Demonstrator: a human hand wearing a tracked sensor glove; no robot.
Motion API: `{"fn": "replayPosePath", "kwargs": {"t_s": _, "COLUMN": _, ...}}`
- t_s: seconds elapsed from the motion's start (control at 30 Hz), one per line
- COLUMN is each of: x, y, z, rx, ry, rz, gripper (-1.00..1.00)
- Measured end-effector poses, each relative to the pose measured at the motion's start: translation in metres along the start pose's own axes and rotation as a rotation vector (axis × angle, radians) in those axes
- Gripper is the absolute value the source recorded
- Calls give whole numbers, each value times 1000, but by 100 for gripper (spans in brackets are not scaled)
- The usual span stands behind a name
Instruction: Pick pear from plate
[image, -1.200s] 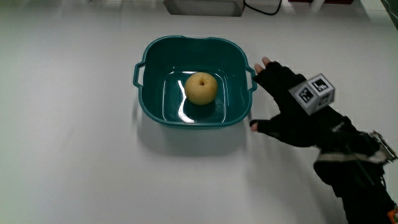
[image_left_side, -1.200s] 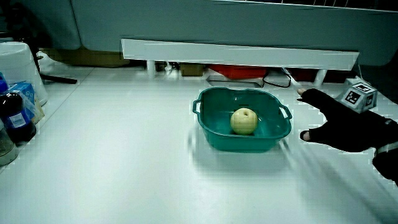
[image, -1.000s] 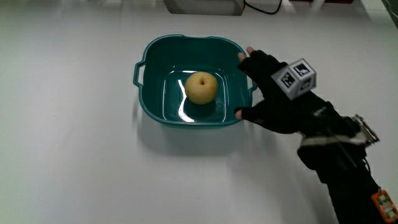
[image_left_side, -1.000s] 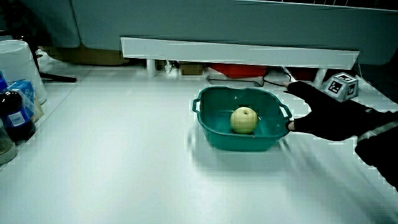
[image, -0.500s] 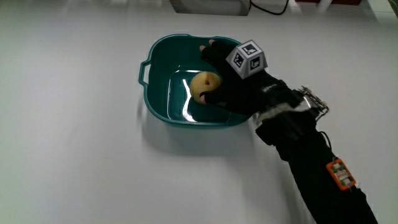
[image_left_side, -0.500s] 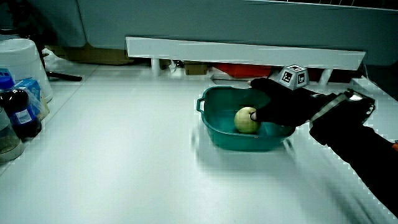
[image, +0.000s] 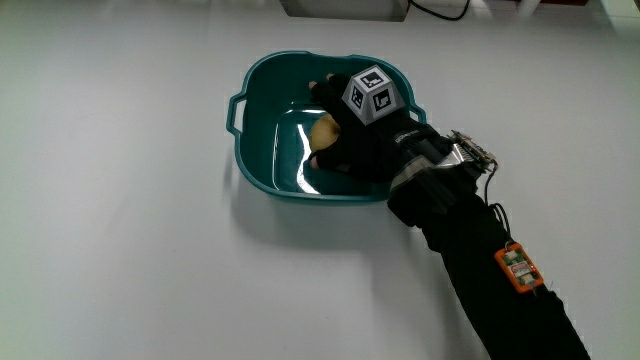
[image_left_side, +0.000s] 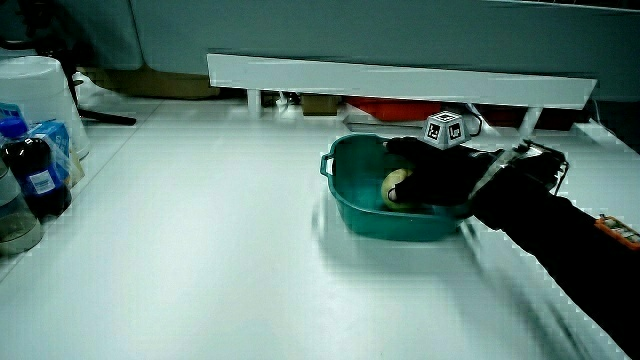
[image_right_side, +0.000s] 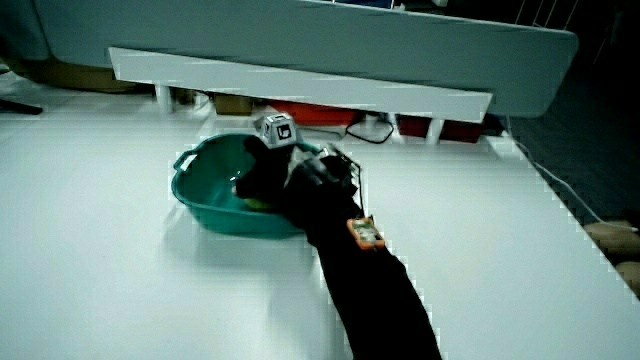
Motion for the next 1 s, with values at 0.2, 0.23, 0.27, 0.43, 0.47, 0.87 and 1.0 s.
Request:
{"fn": "replayPosePath", "kwargs": {"t_s": 0.2, "x": 0, "y": 5, "z": -10, "rx": -30, "ry": 27, "rz": 11, "gripper": 32}}
{"fn": "replayPosePath", "kwargs": {"t_s": 0.23, "x": 1, "y": 7, "z": -11, "rx": -21, "ry": 31, "rz": 10, "gripper": 37}}
{"fn": "replayPosePath", "kwargs": {"t_s": 0.27, "x": 0, "y": 8, "z": -11, "rx": -24, "ry": 26, "rz": 14, "gripper": 42}}
{"fn": "replayPosePath", "kwargs": {"t_s": 0.43, "x": -4, "y": 6, "z": -10, "rx": -13, "ry": 0, "rz": 25, "gripper": 68}}
{"fn": "replayPosePath", "kwargs": {"t_s": 0.47, "x": -4, "y": 7, "z": -11, "rx": -18, "ry": 5, "rz": 23, "gripper": 74}}
{"fn": "replayPosePath", "kwargs": {"t_s": 0.87, "x": 3, "y": 5, "z": -16, "rx": 8, "ry": 63, "rz": 44, "gripper": 100}}
{"fn": "replayPosePath", "kwargs": {"t_s": 1.0, "x": 4, "y": 0, "z": -14, "rx": 31, "ry": 74, "rz": 36, "gripper": 100}}
